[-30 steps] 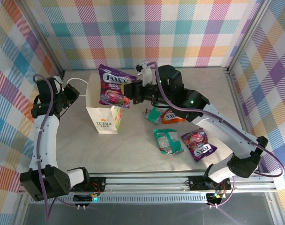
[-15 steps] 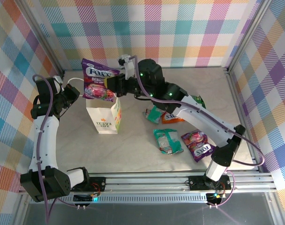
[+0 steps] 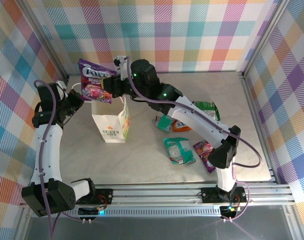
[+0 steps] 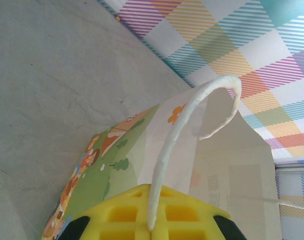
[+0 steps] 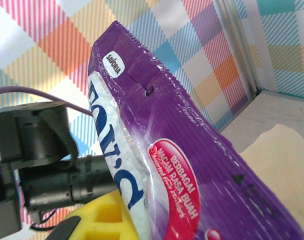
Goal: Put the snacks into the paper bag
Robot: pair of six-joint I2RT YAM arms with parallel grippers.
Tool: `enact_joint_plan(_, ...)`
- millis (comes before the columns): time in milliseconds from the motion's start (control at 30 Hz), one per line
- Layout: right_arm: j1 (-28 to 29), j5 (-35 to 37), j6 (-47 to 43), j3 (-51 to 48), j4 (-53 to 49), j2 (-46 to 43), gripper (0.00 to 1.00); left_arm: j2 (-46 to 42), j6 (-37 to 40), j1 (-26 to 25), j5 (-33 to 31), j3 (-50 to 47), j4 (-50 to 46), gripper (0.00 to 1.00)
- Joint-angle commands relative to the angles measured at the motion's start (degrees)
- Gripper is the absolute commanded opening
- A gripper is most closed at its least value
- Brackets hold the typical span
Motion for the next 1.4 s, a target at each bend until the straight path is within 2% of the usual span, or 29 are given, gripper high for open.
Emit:
enact_joint_plan(0,0.24,2.92,1.17,5.28,0.13,2.17,0.00,-1.36,0.24,1.13,1.68,0.01,-1.42,0.00)
enact_joint_plan(433,-0.08,7.82,-0.97,6.98,-4.41,5.87,0.00,-1.25,0.68,1.34,1.53,0.36,-2.12,0.00)
enact_joint_plan(933,-0.08,15.03,-5.11,0.77,-9.86,1.47,0.00,-1.09,0.62,1.33,1.16,0.18,-2.21,0.00)
enact_joint_plan(1367,-0.11,18.58,-4.54,-3.86,-13.33,-0.85,0.00,-1.15,0.59,1.33,1.41,0.27,-2.43,0.00)
